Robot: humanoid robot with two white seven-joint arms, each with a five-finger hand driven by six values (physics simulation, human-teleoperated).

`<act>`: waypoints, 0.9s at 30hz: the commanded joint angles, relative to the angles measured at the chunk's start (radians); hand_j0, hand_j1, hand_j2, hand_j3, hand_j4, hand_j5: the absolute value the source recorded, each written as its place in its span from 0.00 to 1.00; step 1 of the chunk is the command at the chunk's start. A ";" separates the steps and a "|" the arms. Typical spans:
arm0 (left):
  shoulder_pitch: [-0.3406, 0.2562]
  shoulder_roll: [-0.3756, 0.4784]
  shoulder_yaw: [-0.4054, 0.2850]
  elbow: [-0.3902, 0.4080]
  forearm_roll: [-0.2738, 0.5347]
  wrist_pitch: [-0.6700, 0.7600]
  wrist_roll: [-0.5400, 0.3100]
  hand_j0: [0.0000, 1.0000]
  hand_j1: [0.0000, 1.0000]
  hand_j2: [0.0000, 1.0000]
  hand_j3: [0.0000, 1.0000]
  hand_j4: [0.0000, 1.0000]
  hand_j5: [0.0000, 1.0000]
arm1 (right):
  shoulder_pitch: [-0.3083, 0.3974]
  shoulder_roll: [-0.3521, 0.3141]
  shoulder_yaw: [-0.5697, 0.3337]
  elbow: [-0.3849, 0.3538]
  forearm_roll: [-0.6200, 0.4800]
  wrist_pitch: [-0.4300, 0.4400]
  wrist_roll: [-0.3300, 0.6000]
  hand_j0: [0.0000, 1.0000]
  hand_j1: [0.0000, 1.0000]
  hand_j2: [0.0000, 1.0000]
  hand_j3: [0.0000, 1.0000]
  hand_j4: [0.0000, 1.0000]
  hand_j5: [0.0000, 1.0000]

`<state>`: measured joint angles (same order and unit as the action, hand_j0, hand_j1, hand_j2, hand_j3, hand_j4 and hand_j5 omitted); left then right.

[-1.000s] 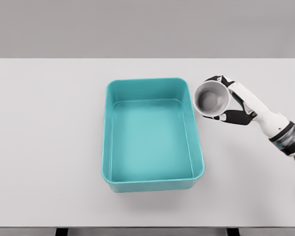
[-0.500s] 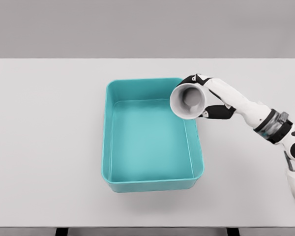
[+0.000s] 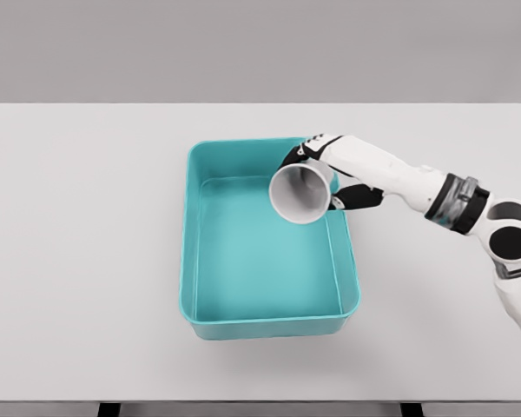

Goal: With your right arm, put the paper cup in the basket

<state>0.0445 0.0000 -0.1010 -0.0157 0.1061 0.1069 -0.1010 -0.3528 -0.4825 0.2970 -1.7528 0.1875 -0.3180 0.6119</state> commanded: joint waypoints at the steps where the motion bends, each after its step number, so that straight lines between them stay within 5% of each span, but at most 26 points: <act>1: 0.000 0.000 0.000 0.000 0.000 0.000 0.000 1.00 1.00 1.00 1.00 1.00 1.00 | -0.002 -0.015 0.028 0.000 0.012 0.002 -0.001 0.44 0.44 0.44 0.44 0.44 0.44; 17: 0.000 0.000 0.000 0.000 0.000 -0.001 0.000 1.00 1.00 1.00 1.00 1.00 1.00 | -0.086 -0.093 0.208 0.000 0.089 0.017 -0.001 0.45 0.45 0.45 0.45 0.45 0.45; 18: 0.000 0.000 0.000 0.000 0.000 -0.001 0.000 1.00 1.00 1.00 1.00 1.00 1.00 | -0.087 -0.097 0.211 0.000 0.087 0.017 -0.001 0.48 0.48 0.48 0.48 0.48 0.48; 19: 0.000 0.000 0.000 0.000 0.000 -0.001 0.000 1.00 1.00 1.00 1.00 1.00 1.00 | -0.087 -0.091 0.211 0.000 0.089 0.017 -0.001 0.72 0.72 0.72 0.72 0.72 0.72; 21: 0.000 0.000 0.000 0.000 0.000 -0.001 0.000 1.00 1.00 1.00 1.00 1.00 1.00 | -0.089 -0.088 0.211 0.000 0.089 0.017 -0.001 0.94 0.94 0.94 0.94 0.94 0.94; 27: 0.000 0.000 0.000 0.000 0.000 0.000 0.000 1.00 1.00 1.00 1.00 1.00 1.00 | -0.103 -0.087 0.209 0.000 0.089 0.033 -0.001 0.95 0.95 0.95 0.95 0.95 0.95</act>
<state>0.0445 0.0000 -0.1010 -0.0157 0.1061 0.1071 -0.1010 -0.4586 -0.5687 0.5064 -1.7529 0.2805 -0.2926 0.6113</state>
